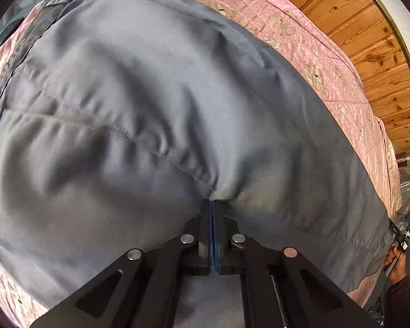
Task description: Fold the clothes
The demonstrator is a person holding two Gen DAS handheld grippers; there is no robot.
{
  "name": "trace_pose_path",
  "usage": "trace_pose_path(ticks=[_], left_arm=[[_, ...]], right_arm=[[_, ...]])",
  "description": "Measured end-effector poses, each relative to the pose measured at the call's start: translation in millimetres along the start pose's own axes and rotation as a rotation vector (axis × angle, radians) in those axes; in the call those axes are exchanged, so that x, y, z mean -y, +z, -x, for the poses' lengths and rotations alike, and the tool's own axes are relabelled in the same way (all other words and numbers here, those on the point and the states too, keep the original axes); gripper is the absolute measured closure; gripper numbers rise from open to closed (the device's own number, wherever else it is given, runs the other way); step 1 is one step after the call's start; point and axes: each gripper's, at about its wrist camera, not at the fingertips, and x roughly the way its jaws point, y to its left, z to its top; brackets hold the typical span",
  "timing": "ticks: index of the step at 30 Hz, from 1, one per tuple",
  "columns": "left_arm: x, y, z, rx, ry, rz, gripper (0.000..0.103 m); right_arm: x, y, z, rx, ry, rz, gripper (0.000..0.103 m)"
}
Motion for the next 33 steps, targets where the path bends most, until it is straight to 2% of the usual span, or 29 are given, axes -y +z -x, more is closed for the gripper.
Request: trace_pose_path(ticks=[2,4,6,9,10,12,13,15,16,17,18,19,20,21,23,26,29,31,33], left_arm=[[-4,-6,3,0.023,-0.023,0.001,0.099],[-4,-8,7,0.042,-0.044,-0.001,0.099],[7,-7,17,0.049,-0.082,-0.008,0.097],[31,-26,42,0.097,-0.179,-0.105,0.096],[34,-38,42,0.084,-0.204,-0.111,0.096],[35,-65,35,0.041,-0.235,-0.111,0.096],[35,-79,28,0.019,-0.225,-0.119,0.096],[33,-100,10,-0.034,-0.188,-0.124,0.096],[30,-110,-1,-0.069,-0.147,-0.128,0.096],[24,-119,-3,-0.062,-0.136,-0.129,0.098],[18,-125,3,-0.035,-0.156,-0.115,0.098],[13,-127,6,-0.041,-0.164,-0.085,0.100],[11,-127,10,-0.051,-0.156,-0.057,0.100],[16,-128,16,-0.058,-0.138,-0.059,0.098],[35,-129,32,-0.049,-0.156,-0.106,0.097],[71,-127,41,-0.083,-0.231,-0.131,0.094],[133,-125,37,-0.138,-0.268,-0.236,0.079],[181,-126,33,-0.170,-0.276,-0.339,0.073],[221,-132,25,-0.198,-0.274,-0.446,0.072]], right_arm=[[-1,1,0,-0.001,-0.019,-0.004,0.073],[2,3,4,-0.020,-0.034,-0.006,0.063],[8,4,20,-0.021,-0.038,-0.041,0.062],[3,-9,82,0.114,-0.052,-0.063,0.059],[-1,-18,99,0.143,-0.040,-0.061,0.059],[-21,-42,110,0.119,0.082,-0.056,0.058],[-33,-54,106,0.082,0.136,-0.033,0.059],[-52,-84,78,0.000,0.153,0.020,0.061],[-45,-99,71,0.034,0.157,-0.012,0.061],[-37,-111,64,0.062,0.163,-0.049,0.061],[-22,-115,60,0.053,0.182,-0.131,0.070],[-6,-119,57,0.047,0.205,-0.217,0.071],[10,-125,61,0.065,0.254,-0.326,0.069],[19,-134,64,0.098,0.265,-0.382,0.059],[29,-150,64,0.137,0.255,-0.437,0.050],[30,-167,40,0.116,0.220,-0.441,0.049],[19,-170,9,0.092,0.228,-0.407,0.050],[10,-167,-1,0.091,0.201,-0.353,0.054],[7,-164,-14,0.071,0.173,-0.333,0.068]])
